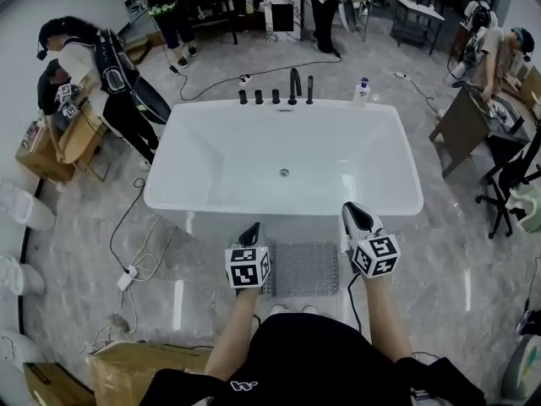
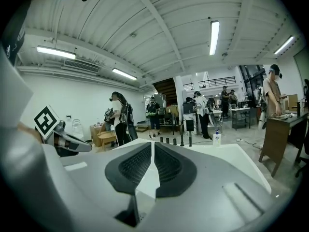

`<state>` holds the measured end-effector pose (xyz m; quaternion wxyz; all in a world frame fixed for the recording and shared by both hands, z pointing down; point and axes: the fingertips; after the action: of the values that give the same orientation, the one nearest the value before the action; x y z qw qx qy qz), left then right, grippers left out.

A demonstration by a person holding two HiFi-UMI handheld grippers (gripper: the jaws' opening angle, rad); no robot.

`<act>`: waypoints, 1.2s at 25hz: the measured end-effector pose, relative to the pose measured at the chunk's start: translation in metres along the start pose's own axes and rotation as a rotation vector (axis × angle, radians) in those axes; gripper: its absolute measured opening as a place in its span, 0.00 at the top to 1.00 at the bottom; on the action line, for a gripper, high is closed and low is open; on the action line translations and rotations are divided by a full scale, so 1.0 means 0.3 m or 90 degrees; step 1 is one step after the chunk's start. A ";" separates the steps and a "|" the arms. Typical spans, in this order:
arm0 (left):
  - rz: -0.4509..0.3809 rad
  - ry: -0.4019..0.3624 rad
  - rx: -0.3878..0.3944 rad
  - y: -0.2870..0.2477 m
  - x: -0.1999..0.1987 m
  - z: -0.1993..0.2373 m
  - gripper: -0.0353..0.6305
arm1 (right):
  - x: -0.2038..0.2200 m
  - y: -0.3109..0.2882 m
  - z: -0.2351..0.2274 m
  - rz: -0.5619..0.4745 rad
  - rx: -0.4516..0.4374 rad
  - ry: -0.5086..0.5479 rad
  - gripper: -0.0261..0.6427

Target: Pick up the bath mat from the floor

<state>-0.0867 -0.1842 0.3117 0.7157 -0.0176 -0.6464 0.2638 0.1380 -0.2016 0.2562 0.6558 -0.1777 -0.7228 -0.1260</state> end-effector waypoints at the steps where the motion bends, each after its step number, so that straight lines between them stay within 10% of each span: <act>1: -0.001 0.000 -0.001 0.005 0.000 0.002 0.95 | 0.005 -0.003 0.001 0.001 -0.001 -0.002 0.92; 30: 0.196 -0.029 0.063 -0.004 0.403 0.038 0.95 | 0.443 0.094 0.107 0.175 -0.007 -0.094 0.90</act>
<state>-0.0940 -0.1403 0.4248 0.6520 -0.0753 -0.6385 0.4018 0.1107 -0.1504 0.3833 0.6113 -0.2869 -0.7372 -0.0256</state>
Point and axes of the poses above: the fingertips, and each gripper's own axes: y backward along the fingers, z to its left, x out of its underside, and after that the axes turned 9 degrees about -z, right-handed
